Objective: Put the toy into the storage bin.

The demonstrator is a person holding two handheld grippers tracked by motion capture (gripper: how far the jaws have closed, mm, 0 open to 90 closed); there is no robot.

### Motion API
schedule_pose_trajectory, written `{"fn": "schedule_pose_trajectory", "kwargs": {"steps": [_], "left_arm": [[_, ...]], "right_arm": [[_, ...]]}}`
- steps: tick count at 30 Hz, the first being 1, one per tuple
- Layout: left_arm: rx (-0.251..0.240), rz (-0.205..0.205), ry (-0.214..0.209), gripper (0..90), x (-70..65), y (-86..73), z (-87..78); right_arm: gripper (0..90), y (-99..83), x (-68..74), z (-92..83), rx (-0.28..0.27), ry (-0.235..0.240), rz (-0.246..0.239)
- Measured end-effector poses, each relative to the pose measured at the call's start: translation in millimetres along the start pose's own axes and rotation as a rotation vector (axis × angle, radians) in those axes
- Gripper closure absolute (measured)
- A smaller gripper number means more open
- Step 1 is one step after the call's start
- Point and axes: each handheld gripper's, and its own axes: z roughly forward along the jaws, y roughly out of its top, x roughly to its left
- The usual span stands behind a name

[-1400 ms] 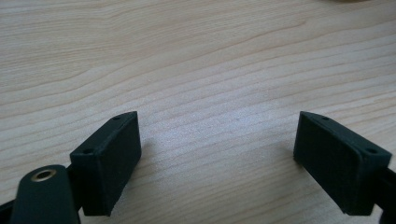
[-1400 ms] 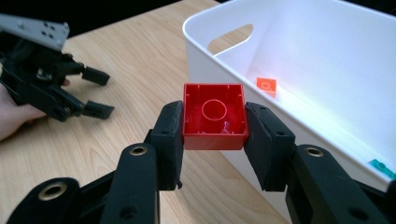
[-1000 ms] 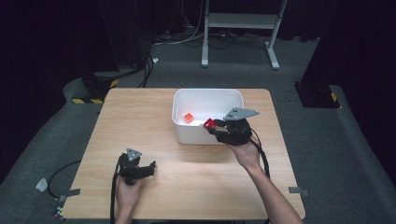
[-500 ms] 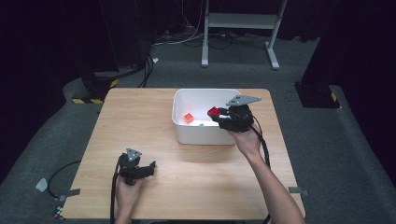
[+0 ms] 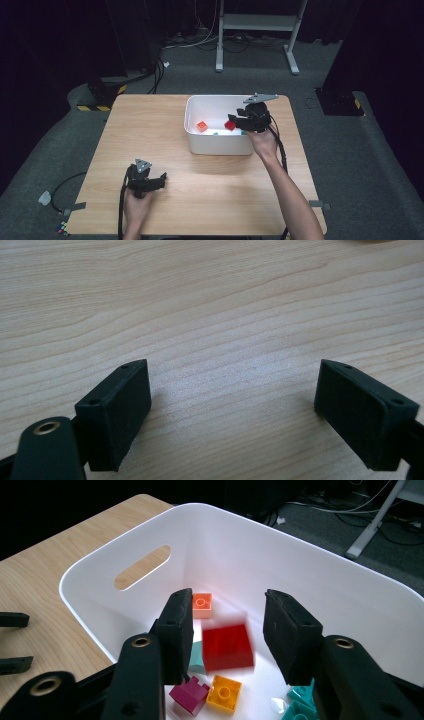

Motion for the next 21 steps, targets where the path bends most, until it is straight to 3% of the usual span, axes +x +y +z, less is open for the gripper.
{"fn": "schedule_pose_trajectory", "kwargs": {"steps": [21], "left_arm": [[0.000, 0.000, -0.001, 15.1, -0.2, 0.0, 0.0]], "right_arm": [[49.8, -16.2, 5.8, -25.7, -0.056, 0.027, -0.003]]}}
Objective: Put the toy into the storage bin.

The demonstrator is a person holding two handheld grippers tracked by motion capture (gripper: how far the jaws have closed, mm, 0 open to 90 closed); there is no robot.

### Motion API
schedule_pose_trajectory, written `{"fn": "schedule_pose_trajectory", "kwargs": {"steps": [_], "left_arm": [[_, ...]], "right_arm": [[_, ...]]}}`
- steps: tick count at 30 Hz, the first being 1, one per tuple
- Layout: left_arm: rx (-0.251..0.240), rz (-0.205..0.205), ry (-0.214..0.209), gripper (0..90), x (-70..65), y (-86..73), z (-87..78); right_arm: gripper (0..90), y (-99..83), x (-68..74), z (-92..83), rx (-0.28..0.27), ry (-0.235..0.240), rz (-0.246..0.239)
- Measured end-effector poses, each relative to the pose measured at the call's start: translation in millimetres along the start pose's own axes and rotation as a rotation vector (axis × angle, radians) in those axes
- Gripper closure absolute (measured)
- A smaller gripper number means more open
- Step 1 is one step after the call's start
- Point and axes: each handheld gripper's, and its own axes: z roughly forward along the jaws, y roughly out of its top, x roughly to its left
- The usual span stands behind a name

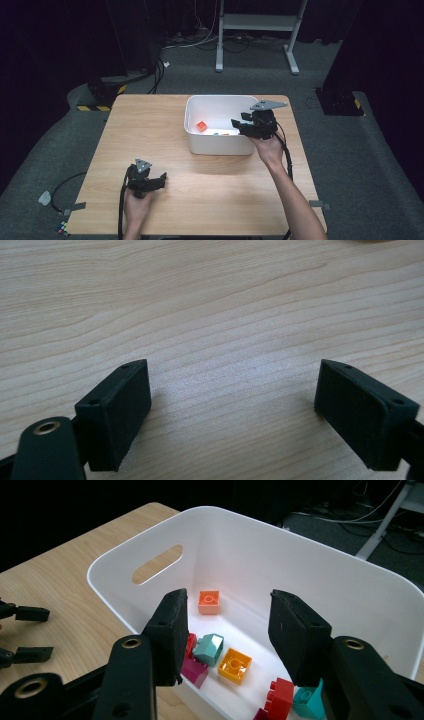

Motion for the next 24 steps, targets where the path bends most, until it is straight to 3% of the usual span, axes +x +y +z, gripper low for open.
{"fn": "schedule_pose_trajectory", "kwargs": {"steps": [14, 24], "left_arm": [[0.000, 0.000, 0.001, 15.1, 0.0, 0.0, 0.0], [0.000, 0.000, 0.001, 15.1, -0.1, 0.0, 0.0]], "right_arm": [[48.8, -30.8, 9.4, -25.4, -0.042, 0.023, 0.006], [48.0, -70.4, 18.7, -28.7, -0.024, 0.027, 0.029]]}}
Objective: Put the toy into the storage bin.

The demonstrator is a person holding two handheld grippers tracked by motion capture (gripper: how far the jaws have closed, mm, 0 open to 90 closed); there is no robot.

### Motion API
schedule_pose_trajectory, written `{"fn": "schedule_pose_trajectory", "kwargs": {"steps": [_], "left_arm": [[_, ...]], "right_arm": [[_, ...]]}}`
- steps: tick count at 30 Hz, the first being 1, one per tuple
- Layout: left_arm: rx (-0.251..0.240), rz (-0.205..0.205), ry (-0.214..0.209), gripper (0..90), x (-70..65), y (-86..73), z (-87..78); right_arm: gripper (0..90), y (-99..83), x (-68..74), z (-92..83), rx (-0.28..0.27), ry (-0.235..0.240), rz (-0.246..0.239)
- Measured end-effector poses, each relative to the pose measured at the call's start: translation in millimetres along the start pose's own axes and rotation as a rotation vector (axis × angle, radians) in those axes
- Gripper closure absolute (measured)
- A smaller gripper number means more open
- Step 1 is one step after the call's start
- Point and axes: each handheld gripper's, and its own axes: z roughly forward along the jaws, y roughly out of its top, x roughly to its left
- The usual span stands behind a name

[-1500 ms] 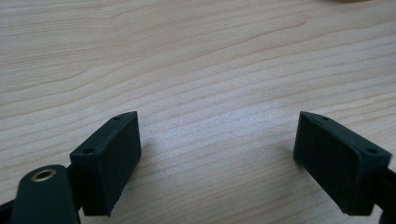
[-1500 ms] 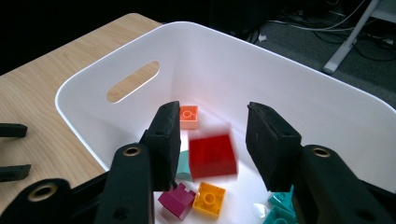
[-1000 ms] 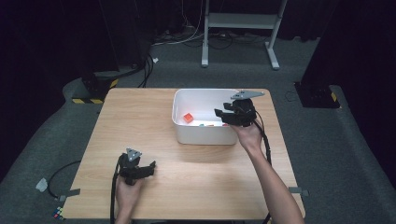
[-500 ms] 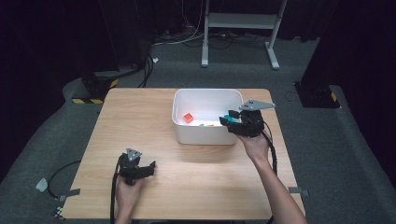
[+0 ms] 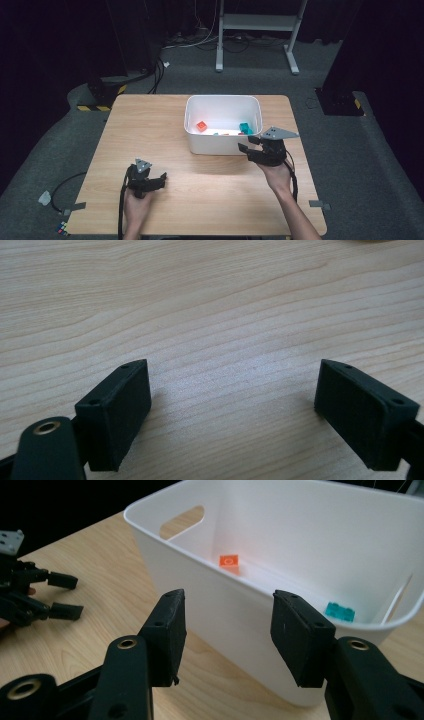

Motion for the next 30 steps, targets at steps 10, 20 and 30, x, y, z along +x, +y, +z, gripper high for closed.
{"fn": "schedule_pose_trajectory", "kwargs": {"steps": [10, 20, 30], "left_arm": [[0.000, 0.000, 0.001, 15.0, -0.1, 0.0, 0.0], [-0.001, 0.000, 0.001, 15.0, -0.1, 0.0, 0.1], [0.000, -0.001, 0.001, 15.0, -0.1, 0.0, 0.1]], "right_arm": [[48.0, -39.3, -2.4, 3.8, 0.022, -0.019, 0.041], [47.8, -69.2, -4.9, 9.1, 0.065, -0.055, 0.065], [47.4, -93.0, -5.5, 15.4, 0.122, -0.097, 0.064]]}}
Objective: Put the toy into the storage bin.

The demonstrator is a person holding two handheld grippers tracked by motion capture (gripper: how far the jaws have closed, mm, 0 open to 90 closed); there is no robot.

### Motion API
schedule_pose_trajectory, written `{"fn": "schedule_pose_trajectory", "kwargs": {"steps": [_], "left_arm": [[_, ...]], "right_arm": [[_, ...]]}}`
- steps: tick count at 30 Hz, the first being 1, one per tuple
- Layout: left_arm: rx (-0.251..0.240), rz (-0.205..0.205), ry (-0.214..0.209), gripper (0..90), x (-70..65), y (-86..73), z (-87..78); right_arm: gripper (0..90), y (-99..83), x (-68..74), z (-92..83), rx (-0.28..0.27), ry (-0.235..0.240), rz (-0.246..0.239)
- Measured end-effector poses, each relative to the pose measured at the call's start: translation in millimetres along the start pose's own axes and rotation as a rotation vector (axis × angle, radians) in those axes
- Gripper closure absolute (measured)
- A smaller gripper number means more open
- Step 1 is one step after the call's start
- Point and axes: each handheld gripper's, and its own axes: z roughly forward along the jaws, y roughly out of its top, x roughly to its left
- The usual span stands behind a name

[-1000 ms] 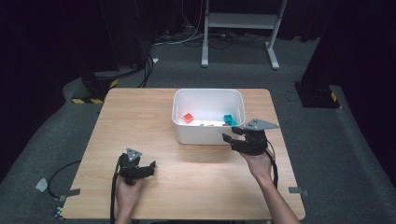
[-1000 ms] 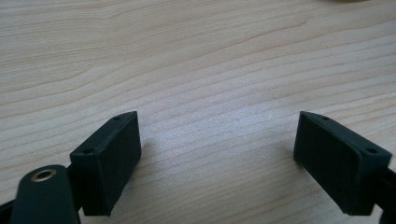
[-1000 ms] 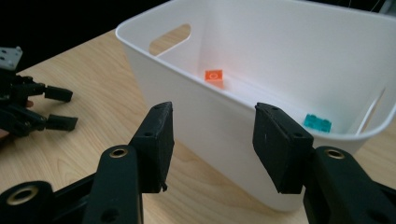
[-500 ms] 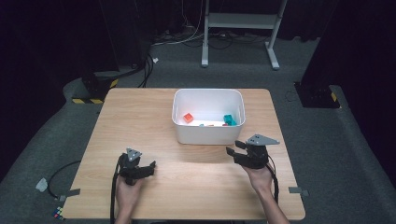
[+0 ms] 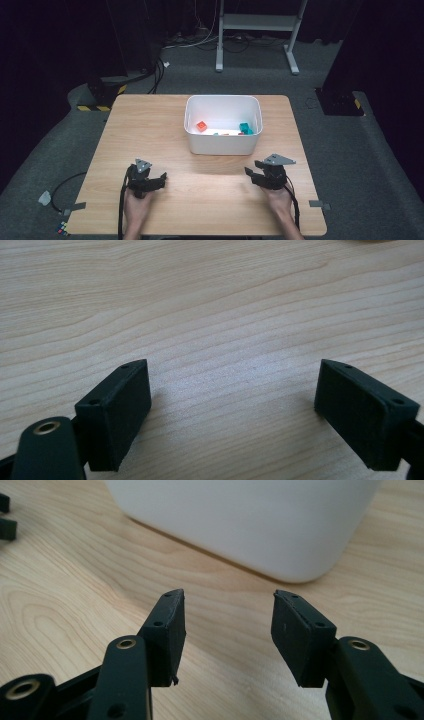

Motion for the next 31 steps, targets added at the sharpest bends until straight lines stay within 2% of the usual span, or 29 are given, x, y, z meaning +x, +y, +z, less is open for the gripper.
{"fn": "schedule_pose_trajectory", "kwargs": {"steps": [6, 13, 15, 17, 19, 21, 31], "left_arm": [[0.000, 0.000, 0.000, 15.0, 0.0, 0.0, 0.0], [0.002, 0.002, 0.001, 15.0, 0.1, 0.0, -0.1], [0.001, 0.001, 0.001, 15.1, 0.1, 0.0, -0.1], [0.001, 0.001, 0.001, 15.0, 0.0, 0.0, -0.1], [0.001, 0.001, 0.001, 15.1, 0.0, -0.1, -0.1], [0.002, 0.002, 0.001, 15.1, 0.0, -0.1, -0.1], [0.002, 0.002, 0.001, 15.1, 0.0, -0.1, -0.2]], "right_arm": [[46.7, -10.0, -1.0, 4.2, 0.025, -0.013, 0.007], [45.8, -17.8, -0.5, 7.9, 0.059, -0.046, -0.007], [45.1, -19.5, -0.3, 9.4, 0.065, -0.053, -0.017], [41.5, -23.4, -0.2, 14.1, 0.098, -0.067, -0.035], [38.5, -25.6, 2.0, 15.6, 0.105, -0.100, -0.059], [35.8, -25.3, 0.5, 15.8, 0.110, -0.091, -0.046], [34.3, -25.1, 1.0, 16.5, 0.113, -0.093, -0.051]]}}
